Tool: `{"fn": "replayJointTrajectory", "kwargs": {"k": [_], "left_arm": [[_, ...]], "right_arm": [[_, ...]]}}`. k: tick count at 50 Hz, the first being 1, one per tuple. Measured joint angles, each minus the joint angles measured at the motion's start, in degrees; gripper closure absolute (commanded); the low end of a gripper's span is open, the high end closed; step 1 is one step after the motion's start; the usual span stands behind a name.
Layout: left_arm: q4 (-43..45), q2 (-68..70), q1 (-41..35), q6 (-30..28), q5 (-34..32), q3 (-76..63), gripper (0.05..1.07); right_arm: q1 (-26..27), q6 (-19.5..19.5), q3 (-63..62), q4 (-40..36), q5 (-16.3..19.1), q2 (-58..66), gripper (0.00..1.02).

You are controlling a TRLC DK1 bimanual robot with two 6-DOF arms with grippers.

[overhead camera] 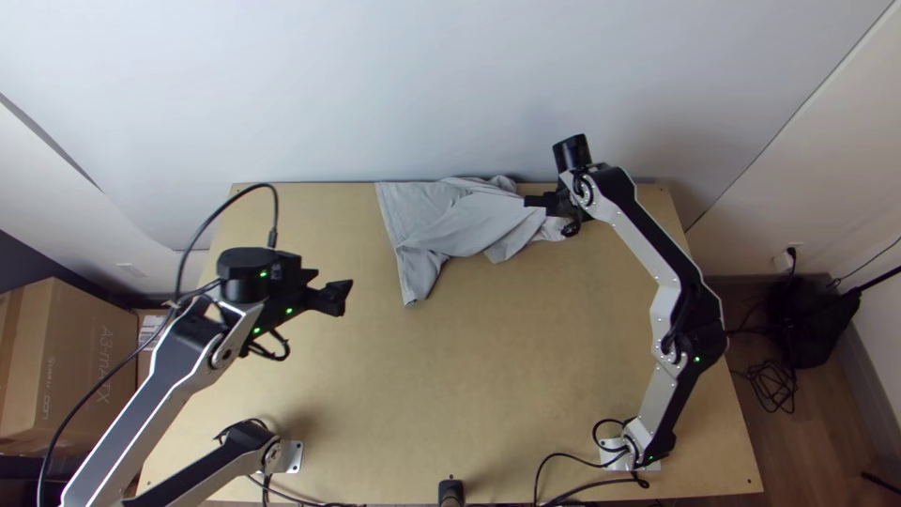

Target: Fold the t-shirt

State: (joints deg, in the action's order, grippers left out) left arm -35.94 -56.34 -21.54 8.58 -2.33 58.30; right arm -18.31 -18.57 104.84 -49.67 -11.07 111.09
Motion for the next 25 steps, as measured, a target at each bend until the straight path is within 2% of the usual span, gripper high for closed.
{"fn": "replayJointTrajectory", "kwargs": {"k": [9, 25], "left_arm": [[6.78, -7.98, -3.5, -0.09, 0.26, -0.13, 0.1], [8.74, -22.32, -14.47, -0.61, 3.74, -0.11, 0.1]], "right_arm": [[2.12, 0.63, -4.44, 0.37, 0.0, -5.66, 1.0], [5.16, 1.6, -11.21, 0.94, 0.15, -13.35, 1.0]]}}
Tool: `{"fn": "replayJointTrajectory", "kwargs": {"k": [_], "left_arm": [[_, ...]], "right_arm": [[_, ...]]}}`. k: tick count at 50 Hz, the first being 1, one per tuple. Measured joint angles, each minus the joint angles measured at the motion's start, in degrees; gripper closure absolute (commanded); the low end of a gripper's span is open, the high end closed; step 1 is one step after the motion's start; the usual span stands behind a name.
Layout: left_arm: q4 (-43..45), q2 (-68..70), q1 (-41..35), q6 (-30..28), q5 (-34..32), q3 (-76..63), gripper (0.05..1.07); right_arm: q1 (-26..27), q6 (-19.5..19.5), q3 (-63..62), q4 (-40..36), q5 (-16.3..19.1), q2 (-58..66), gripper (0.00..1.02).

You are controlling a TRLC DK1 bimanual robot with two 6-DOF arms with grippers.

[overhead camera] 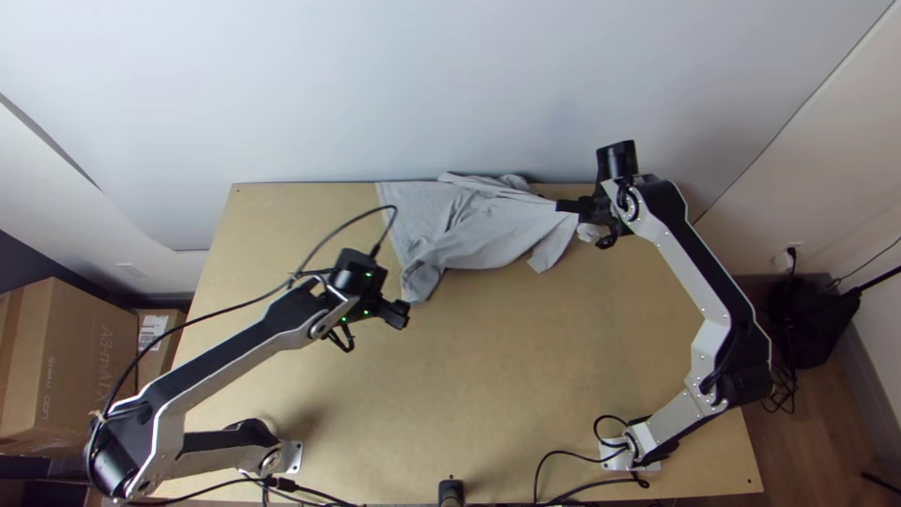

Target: Fold the t-shirt

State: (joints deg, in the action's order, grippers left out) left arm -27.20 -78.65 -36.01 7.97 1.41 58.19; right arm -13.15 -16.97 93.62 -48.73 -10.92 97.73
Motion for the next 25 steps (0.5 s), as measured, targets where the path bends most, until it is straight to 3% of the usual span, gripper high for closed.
{"fn": "replayJointTrajectory", "kwargs": {"k": [16, 25], "left_arm": [[1.92, -4.26, -3.43, 0.02, 0.72, 1.11, 0.1], [2.56, -7.67, -4.5, 0.22, 1.05, 2.8, 0.11]], "right_arm": [[8.44, 2.47, -7.23, 0.07, -0.02, -7.48, 1.0], [9.42, 2.75, -9.81, 0.09, 0.0, -10.82, 1.0]]}}
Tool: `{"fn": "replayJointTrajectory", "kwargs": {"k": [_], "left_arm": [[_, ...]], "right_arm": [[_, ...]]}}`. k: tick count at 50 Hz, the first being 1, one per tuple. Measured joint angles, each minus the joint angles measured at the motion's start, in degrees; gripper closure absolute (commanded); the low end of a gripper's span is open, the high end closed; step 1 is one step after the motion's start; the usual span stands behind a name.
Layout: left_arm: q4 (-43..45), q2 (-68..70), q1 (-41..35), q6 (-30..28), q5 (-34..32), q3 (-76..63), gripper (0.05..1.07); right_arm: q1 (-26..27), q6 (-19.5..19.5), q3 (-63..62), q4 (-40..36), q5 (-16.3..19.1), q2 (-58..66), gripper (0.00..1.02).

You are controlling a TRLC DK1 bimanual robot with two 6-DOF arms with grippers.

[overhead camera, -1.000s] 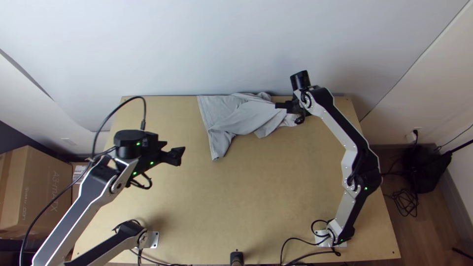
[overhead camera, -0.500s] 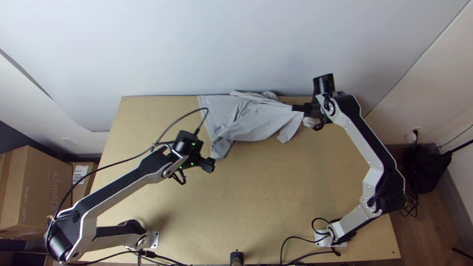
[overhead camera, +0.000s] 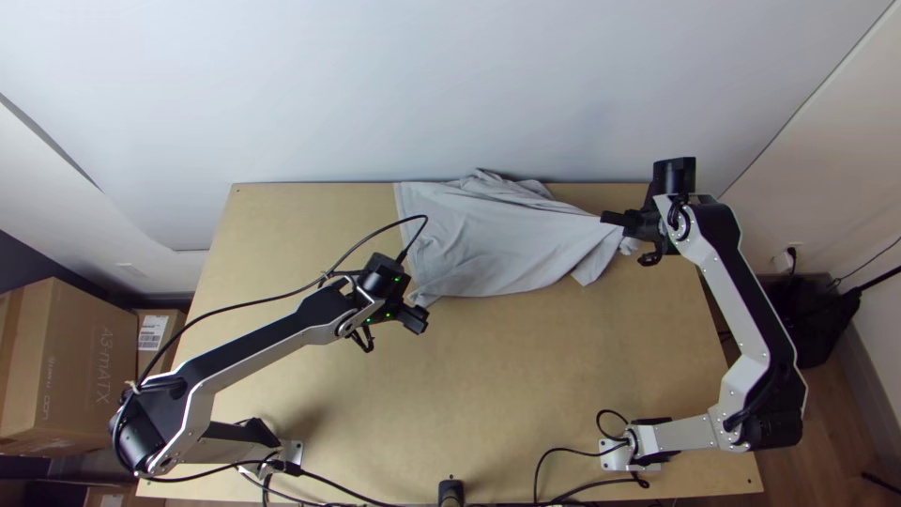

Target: Fold the t-shirt

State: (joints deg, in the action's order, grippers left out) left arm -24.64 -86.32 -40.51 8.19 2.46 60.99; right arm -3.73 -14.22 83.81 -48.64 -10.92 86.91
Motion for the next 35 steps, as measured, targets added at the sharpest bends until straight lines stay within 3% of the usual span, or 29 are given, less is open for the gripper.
{"fn": "replayJointTrajectory", "kwargs": {"k": [9, 29, 35], "left_arm": [[0.22, -4.07, -1.51, 0.0, 1.27, 2.14, 0.17], [1.68, -9.07, -0.83, -3.28, 2.75, 2.99, 0.17], [1.79, -10.1, 0.44, -4.09, 2.75, 3.93, 0.24]], "right_arm": [[0.0, 0.79, -2.25, 0.13, 0.0, -2.51, 1.0], [0.0, 0.79, -3.65, 1.44, 0.0, -5.31, 1.0], [-0.42, 0.79, -4.72, 1.68, 0.0, -5.97, 1.0]]}}
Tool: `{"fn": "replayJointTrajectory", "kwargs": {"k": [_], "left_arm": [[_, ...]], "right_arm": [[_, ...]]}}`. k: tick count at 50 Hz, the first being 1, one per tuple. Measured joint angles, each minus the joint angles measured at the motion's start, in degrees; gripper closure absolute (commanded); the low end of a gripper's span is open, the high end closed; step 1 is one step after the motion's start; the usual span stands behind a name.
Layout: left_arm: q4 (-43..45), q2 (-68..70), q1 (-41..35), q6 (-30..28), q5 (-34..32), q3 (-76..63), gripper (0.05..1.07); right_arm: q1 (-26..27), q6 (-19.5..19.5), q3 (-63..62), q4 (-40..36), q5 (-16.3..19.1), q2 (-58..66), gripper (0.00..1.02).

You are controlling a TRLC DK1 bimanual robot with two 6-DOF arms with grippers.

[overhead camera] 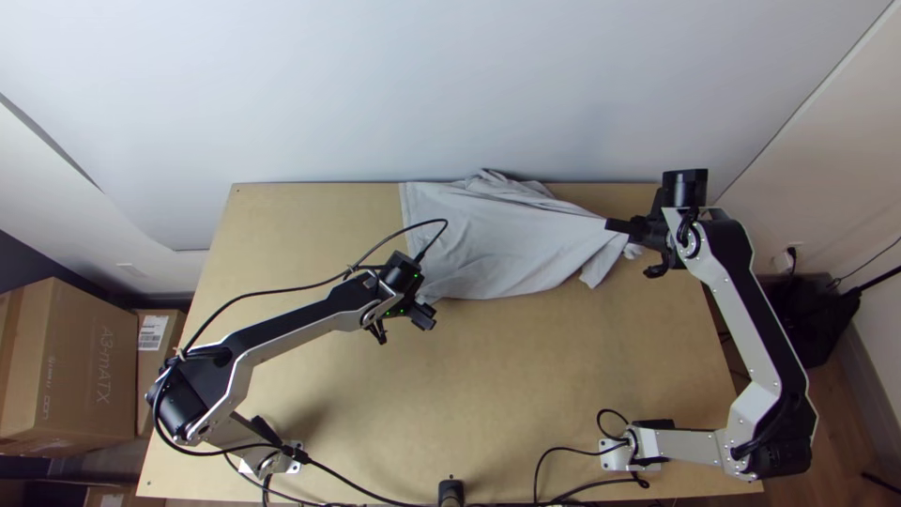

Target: Fold the t-shirt

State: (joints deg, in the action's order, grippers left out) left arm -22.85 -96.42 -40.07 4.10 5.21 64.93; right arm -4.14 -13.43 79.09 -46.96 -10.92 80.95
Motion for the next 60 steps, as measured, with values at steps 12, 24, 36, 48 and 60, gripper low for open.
{"fn": "replayJointTrajectory", "kwargs": {"k": [12, 24, 36, 48, 60], "left_arm": [[1.51, -4.9, 1.95, -1.22, -0.04, 1.44, 0.25], [5.9, -6.45, 2.67, -1.53, -0.66, 1.4, 1.05], [5.79, -4.42, 6.16, -1.49, -1.09, 1.03, 1.05], [2.4, 6.88, 12.72, -1.03, -1.14, 2.34, 1.05], [-1.86, 15.89, 17.38, -0.63, -0.02, 7.87, 1.05]], "right_arm": [[-1.44, 0.02, -1.05, 0.7, 0.0, -1.38, 1.0], [-2.23, 0.0, -1.07, 1.33, 0.22, -3.02, 1.0], [-1.75, 0.02, -2.23, 1.51, 0.26, -3.23, 1.0], [-1.31, 0.28, -2.36, 1.49, 0.44, -4.5, 1.0], [-4.48, 4.22, -2.67, 8.46, 1.18, -11.91, 1.0]]}}
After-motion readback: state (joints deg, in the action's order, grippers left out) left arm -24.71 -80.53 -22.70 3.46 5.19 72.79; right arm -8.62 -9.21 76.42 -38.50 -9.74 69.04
